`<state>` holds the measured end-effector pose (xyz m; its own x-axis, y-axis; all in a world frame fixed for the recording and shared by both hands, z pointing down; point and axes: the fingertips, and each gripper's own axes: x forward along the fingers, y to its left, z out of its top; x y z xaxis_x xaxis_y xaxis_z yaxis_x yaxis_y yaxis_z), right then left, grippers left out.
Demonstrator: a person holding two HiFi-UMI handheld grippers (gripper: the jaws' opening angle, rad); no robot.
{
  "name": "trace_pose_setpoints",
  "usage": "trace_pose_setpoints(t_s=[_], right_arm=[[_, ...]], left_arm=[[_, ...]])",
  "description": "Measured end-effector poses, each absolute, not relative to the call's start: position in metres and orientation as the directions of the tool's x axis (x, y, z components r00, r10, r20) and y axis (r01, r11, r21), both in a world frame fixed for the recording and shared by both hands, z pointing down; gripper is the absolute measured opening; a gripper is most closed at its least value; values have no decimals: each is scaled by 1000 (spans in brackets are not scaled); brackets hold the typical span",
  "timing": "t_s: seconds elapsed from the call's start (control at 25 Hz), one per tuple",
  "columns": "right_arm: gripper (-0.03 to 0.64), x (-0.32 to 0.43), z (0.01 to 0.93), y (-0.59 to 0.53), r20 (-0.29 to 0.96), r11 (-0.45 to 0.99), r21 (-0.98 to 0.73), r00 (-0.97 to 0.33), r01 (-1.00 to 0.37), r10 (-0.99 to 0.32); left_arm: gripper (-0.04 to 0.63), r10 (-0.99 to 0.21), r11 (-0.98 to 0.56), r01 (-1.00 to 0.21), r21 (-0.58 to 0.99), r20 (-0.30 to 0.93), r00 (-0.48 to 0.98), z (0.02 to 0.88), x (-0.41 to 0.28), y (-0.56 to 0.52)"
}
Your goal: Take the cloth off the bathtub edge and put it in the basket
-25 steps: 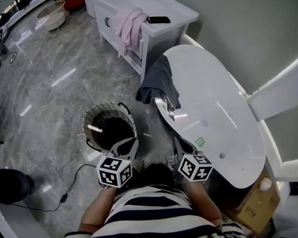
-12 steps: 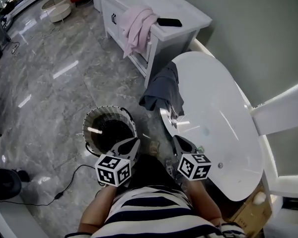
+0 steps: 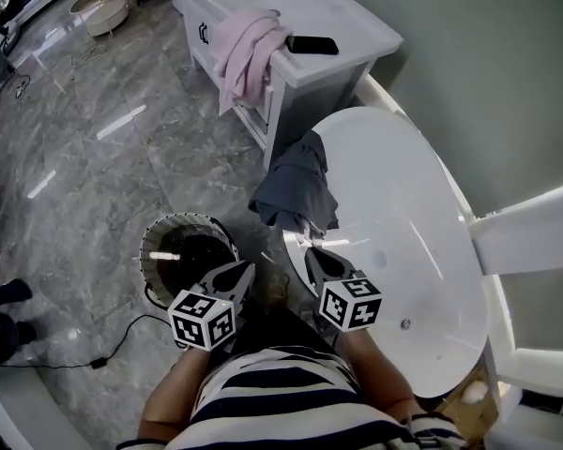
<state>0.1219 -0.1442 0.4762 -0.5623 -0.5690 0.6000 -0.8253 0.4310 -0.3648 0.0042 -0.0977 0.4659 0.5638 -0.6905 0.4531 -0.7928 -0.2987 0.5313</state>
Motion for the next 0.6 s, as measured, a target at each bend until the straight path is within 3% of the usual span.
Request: trace_pose_setpoints(t_s=[0.6], right_arm=[[26,129,504,-256,596,548,-361,-638,-755,-487]], left_arm=[[18,-646,-241,-833,498,558,521,511,46,-166]])
